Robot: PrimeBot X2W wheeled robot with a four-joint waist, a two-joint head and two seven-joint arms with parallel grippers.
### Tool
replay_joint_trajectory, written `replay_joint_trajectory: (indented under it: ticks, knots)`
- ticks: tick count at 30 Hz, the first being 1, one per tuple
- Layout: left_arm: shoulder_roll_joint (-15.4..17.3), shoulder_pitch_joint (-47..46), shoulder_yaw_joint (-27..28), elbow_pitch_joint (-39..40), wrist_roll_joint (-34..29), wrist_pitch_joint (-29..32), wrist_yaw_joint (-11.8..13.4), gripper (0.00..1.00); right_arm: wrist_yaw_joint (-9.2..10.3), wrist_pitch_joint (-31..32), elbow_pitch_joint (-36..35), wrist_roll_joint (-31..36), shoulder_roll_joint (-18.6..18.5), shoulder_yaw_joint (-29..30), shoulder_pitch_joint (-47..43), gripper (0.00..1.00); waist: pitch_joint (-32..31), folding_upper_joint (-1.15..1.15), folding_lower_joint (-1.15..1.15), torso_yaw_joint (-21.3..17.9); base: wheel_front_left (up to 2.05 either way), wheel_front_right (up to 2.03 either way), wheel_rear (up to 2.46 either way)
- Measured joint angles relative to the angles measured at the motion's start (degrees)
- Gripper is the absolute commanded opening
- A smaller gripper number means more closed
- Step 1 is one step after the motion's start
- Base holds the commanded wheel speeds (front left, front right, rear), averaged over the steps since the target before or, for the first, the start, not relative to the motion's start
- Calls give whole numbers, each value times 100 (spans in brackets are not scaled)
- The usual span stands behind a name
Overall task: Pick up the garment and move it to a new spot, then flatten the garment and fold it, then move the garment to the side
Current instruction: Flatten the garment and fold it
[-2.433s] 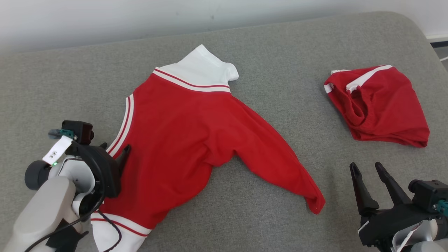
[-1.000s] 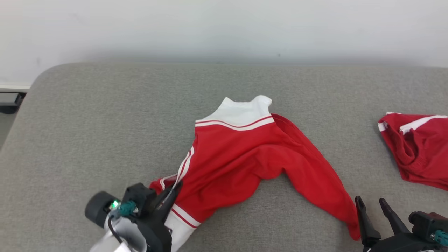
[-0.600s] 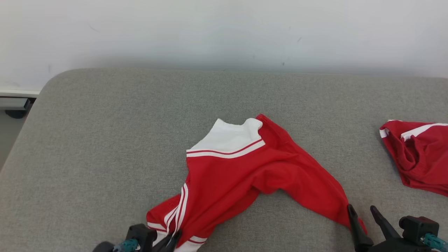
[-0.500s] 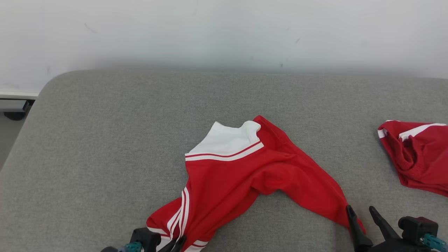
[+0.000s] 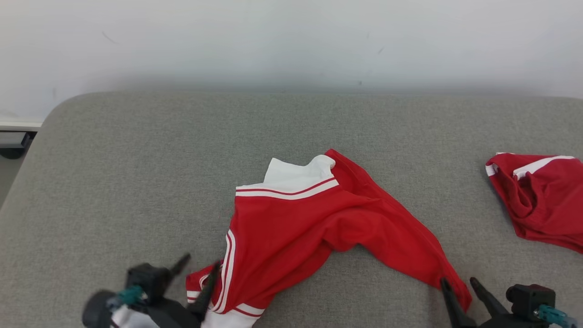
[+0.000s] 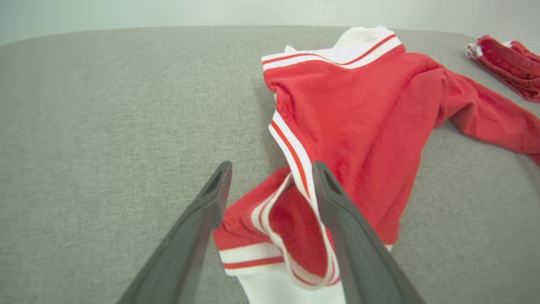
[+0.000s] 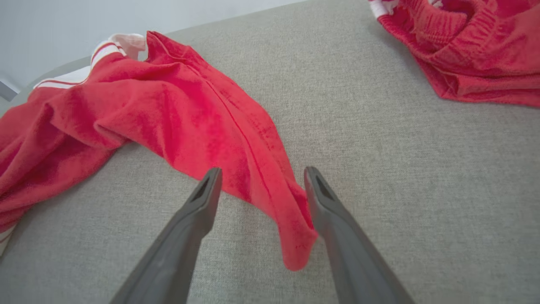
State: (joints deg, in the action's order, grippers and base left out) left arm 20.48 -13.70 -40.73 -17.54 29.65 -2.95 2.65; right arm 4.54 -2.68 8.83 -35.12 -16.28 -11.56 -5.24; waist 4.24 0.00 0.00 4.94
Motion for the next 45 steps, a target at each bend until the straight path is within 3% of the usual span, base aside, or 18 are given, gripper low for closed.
replay_joint_trajectory:
  ticks: [7, 14, 23, 27, 34, 45]
  knots:
    - [247, -573, 366, 452, -16, -93, 83, 100, -49, 276, 11, 49, -93, -148, -4, 100, 80, 0, 0, -110, 0, 0, 0]
    - [81, -1497, 396, 320, 116, 207, -293, 100, -44, 456, -123, 137, -146, -210, 210, 100, 254, 0, 0, -261, 0, 0, 0]
    - [-311, -2589, 280, -646, 360, 776, -726, 100, 1, 605, -265, 203, -163, -287, 537, 100, 717, 1, 1, -519, 0, 0, 0]
    - [-470, -3017, 290, -1091, 441, 1009, -783, 100, 5, 666, -335, 280, -160, -311, 722, 100, 955, 1, 1, -592, 0, 0, 0]
    - [-452, -3440, 281, -1915, 525, 1312, -880, 100, 5, 728, -372, 349, -78, -452, 1067, 100, 1332, 1, 2, -758, 0, 0, 0]
    - [-680, -3895, 126, -2624, 527, 1358, -973, 100, -3, 779, -375, 399, 4, -568, 1238, 100, 1656, 1, 1, -1091, 0, 0, 0]
